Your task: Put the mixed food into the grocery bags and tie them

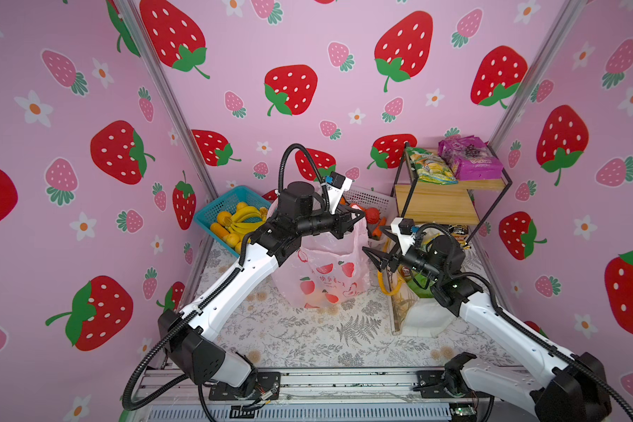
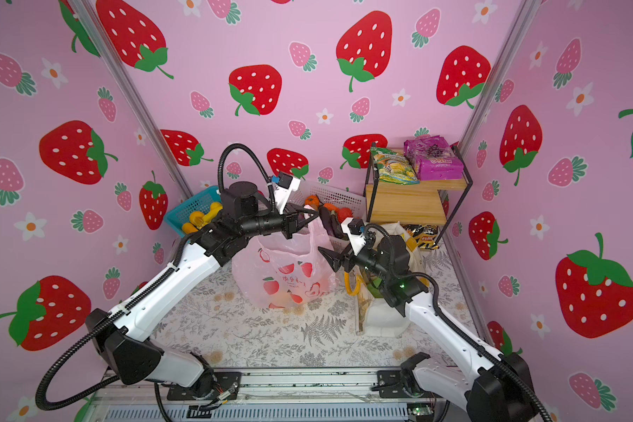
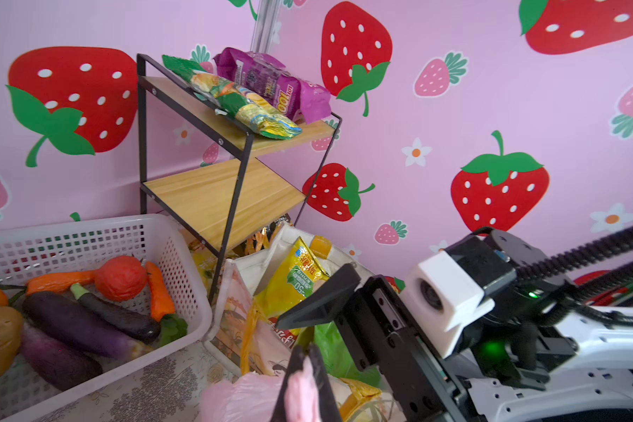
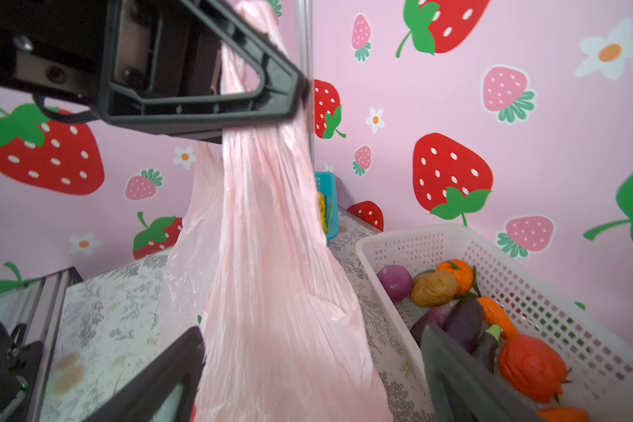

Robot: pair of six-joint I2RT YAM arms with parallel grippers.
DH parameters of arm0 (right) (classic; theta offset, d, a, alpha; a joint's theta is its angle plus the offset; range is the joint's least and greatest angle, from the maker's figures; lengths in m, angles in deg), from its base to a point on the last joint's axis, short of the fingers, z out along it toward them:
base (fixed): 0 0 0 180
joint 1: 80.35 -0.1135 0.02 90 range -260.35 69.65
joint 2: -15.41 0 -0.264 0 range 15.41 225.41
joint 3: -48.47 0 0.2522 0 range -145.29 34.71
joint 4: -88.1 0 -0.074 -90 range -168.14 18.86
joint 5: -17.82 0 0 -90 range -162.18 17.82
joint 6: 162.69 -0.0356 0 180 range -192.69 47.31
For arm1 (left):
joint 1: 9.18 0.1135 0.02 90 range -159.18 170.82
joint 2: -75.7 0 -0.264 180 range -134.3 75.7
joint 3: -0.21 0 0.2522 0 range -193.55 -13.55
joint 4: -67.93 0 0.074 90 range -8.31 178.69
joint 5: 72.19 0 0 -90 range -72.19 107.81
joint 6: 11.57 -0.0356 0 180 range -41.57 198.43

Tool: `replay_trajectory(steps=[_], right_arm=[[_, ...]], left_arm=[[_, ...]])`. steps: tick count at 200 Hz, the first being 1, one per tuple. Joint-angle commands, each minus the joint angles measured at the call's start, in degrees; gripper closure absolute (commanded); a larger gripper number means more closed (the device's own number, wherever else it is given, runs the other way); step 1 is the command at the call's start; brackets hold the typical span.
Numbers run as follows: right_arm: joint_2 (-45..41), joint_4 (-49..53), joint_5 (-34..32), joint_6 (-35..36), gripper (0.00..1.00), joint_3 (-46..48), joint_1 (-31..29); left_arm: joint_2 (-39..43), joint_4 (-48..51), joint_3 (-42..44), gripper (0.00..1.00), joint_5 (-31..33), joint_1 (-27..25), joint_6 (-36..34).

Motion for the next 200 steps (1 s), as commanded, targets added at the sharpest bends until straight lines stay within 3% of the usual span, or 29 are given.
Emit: replay_trajectory(steps=[1,31,44,74,108,119,132,170,200], right_arm=[[2.6,-1.3,7.5,3.7,0.03,-4.0,0.2],[8.6,-2.1,13.2,5.0,0.01,-8.8,0.2],[10.7,-3.1,14.9,5.1,0.07,-9.5,0.2],[12.9,-10.7,16.5,1.9,0.62,-4.3,0.2],[13.0,-22.1,13.2,-3.0,0.92,5.4,0.1],[12.8,-23.0,11.8,-3.4,0.92,6.5,0.0],[12.2,-23.4,9.6,-3.6,0.84,6.7,-0.3],[8.9,-24.3,-4.3,-3.9,0.41,7.0,-3.4],[9.2,-25.2,-19.3,-4.8,0.31,5.7,-7.6]], left_arm=[[1.1,-1.0,0.2,1.00,-4.8,0.0,0.5],[1.0,-1.0,0.4,1.00,-6.7,0.0,1.3],[1.2,-1.2,0.6,1.00,-7.1,0.0,1.6],[1.7,-3.3,1.6,1.00,-7.6,0.1,3.7],[2.2,-7.2,4.6,1.00,-7.1,0.1,6.8],[2.2,-7.7,5.2,1.00,-7.2,0.1,7.4],[2.0,-8.1,5.6,1.00,-7.3,0.0,8.0],[1.9,-9.5,6.5,1.00,-7.8,-0.1,9.6],[2.1,-9.8,7.0,1.00,-7.7,-0.6,10.1]])
